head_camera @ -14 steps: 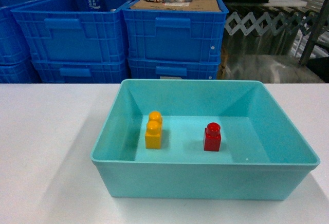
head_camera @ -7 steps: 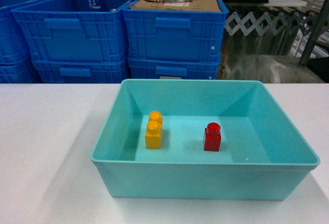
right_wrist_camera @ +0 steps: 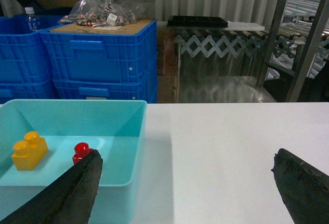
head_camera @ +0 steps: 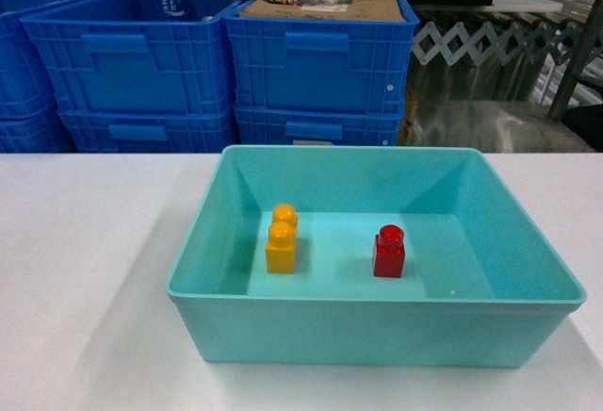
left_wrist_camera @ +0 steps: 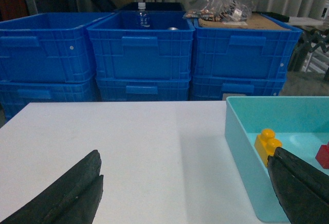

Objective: Pick red block from blue box to shelf

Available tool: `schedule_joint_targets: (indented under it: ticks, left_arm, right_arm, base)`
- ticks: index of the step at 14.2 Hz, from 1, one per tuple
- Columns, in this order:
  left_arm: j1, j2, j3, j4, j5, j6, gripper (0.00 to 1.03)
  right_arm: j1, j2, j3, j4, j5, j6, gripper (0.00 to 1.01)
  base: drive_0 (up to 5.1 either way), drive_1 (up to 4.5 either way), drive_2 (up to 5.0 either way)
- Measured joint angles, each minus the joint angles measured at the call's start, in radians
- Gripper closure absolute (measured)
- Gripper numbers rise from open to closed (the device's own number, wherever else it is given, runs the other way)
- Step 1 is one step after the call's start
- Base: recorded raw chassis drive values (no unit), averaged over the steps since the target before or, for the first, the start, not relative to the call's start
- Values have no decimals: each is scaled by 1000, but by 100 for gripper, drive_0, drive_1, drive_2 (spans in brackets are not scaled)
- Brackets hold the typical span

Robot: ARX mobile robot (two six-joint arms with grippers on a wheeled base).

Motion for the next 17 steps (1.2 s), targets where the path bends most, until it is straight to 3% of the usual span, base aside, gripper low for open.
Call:
schedule_joint_targets:
  ticks: [17]
  left_arm:
    - [0,0,0,0,0,0,5]
  right_arm:
    - [0,0,0,0,0,0,3]
  base:
    - [0,0,0]
